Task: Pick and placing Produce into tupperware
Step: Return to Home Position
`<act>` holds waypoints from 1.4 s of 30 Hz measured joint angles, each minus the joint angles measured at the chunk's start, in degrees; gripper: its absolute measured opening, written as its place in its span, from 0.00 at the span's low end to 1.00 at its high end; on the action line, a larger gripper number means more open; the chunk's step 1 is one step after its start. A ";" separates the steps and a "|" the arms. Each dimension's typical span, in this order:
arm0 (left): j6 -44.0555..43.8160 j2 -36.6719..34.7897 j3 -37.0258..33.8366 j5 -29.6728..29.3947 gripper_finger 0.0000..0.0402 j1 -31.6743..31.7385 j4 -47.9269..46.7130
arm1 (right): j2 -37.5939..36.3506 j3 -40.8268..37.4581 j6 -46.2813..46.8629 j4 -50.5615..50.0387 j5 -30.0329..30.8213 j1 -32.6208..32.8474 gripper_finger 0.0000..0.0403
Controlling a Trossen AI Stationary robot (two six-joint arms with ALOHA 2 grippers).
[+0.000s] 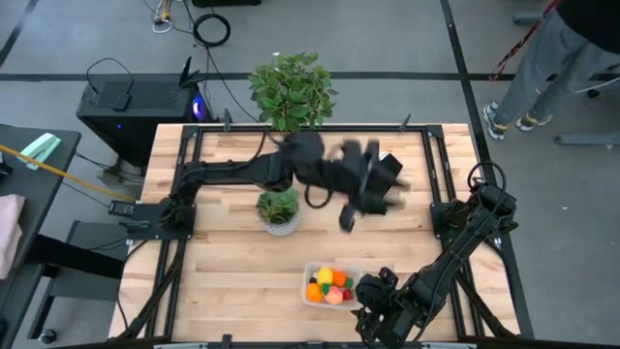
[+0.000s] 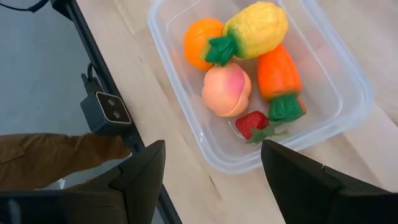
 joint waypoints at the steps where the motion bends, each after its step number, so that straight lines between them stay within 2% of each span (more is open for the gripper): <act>1: -3.25 0.00 0.00 -2.10 0.39 0.33 5.65 | 0.00 0.00 0.29 0.03 0.04 0.01 0.68; 4: -9.95 -0.03 0.00 -6.80 0.25 2.28 17.79 | 0.00 0.00 1.93 0.03 0.74 0.02 0.68; 8: -15.14 0.00 0.00 -6.57 0.05 5.56 23.13 | 0.00 0.00 2.59 0.06 1.18 0.02 0.68; 10: -18.59 0.02 0.00 -5.67 0.02 7.00 23.70 | 0.00 0.00 2.60 0.09 1.23 0.02 0.68; 13: -19.31 0.02 -0.02 -4.39 0.01 8.33 23.51 | 0.00 0.00 2.18 0.36 1.33 0.02 0.66; 16: -16.85 -0.21 -0.04 -4.11 0.01 8.85 22.59 | 0.00 0.00 0.64 1.49 0.47 0.03 0.54; 21: -12.51 -2.70 -0.09 -4.36 0.01 9.64 18.19 | 0.00 0.02 -2.70 2.93 0.43 0.00 0.08; 25: -8.60 -4.87 -0.02 -4.75 0.00 9.69 13.02 | 0.00 0.02 -6.72 3.96 0.07 -0.71 0.02; 28: -9.93 -4.98 -0.02 -6.04 0.00 9.55 15.06 | 0.00 0.02 -8.23 4.81 0.74 -1.21 0.01; 30: -15.14 -4.91 -0.13 -6.40 0.00 9.53 21.69 | 0.00 0.02 -8.82 4.88 1.45 -1.55 0.01; 32: -18.60 -4.55 -0.97 -7.84 0.00 9.03 32.93 | 0.00 0.02 -9.74 4.76 1.50 -1.83 0.01; 34: -20.61 -4.38 -3.54 -11.24 0.00 8.52 45.83 | 0.00 0.02 -10.21 4.22 1.27 -1.99 0.01; 39: -22.64 -3.91 -10.58 -24.48 0.00 8.30 72.11 | 0.00 0.02 -10.54 2.24 -1.21 -1.73 0.01; 42: -22.22 -4.35 -14.78 -26.11 0.00 9.32 82.21 | 0.00 0.02 -10.54 1.72 -3.03 -1.66 0.00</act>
